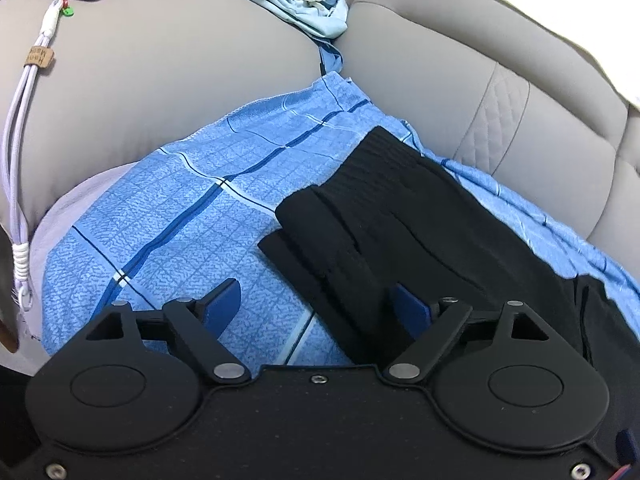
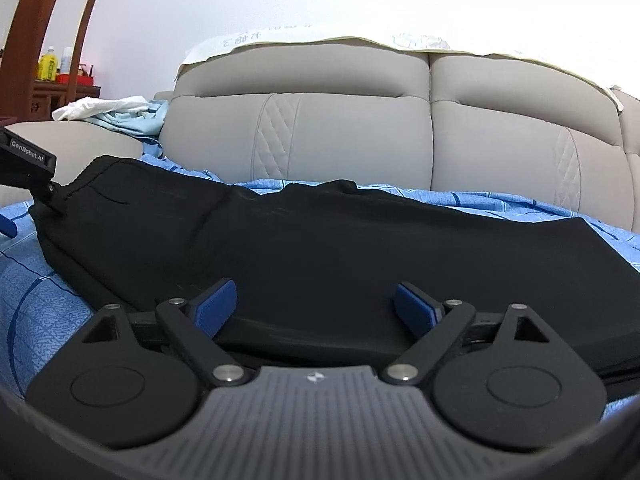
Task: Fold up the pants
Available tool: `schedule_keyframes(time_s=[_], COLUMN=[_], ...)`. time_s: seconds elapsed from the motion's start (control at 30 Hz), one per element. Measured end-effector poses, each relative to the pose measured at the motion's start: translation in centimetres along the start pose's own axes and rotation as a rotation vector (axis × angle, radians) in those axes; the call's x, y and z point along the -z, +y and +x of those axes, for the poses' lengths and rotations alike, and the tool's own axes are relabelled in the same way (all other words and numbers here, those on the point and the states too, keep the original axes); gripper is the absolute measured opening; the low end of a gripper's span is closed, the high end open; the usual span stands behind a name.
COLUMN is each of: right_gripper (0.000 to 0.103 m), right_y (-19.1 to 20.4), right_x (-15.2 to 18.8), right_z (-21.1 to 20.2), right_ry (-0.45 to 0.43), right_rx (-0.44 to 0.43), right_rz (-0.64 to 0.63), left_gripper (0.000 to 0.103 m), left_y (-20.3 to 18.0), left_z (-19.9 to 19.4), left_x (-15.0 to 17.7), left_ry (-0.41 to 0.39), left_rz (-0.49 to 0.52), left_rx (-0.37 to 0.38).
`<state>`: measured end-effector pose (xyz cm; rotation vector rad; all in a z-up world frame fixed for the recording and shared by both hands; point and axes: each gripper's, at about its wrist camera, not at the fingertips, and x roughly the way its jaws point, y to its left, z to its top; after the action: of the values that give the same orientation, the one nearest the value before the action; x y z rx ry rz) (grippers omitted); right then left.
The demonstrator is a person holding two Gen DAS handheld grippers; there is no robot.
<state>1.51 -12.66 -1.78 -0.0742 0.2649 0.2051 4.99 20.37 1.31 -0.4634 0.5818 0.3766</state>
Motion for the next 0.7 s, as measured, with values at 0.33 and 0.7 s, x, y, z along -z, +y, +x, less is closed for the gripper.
schedule_keyframes(time_s=[0.33, 0.7], right_gripper=[0.093, 0.093], right_y=[0.2, 0.3], right_x=[0.1, 0.0], right_z=[0.0, 0.1], right_ry=[-0.006, 0.0], right_rx=[0.002, -0.003], right_rz=[0.004, 0.007], left_gripper=[0.091, 0.07], left_y=[-0.9, -1.3], left_z=[2.1, 0.2], left_x=[-0.4, 1.8], left_ry=[-0.043, -0.07], left_rz=[0.006, -0.1], left_rx=[0.0, 0.062])
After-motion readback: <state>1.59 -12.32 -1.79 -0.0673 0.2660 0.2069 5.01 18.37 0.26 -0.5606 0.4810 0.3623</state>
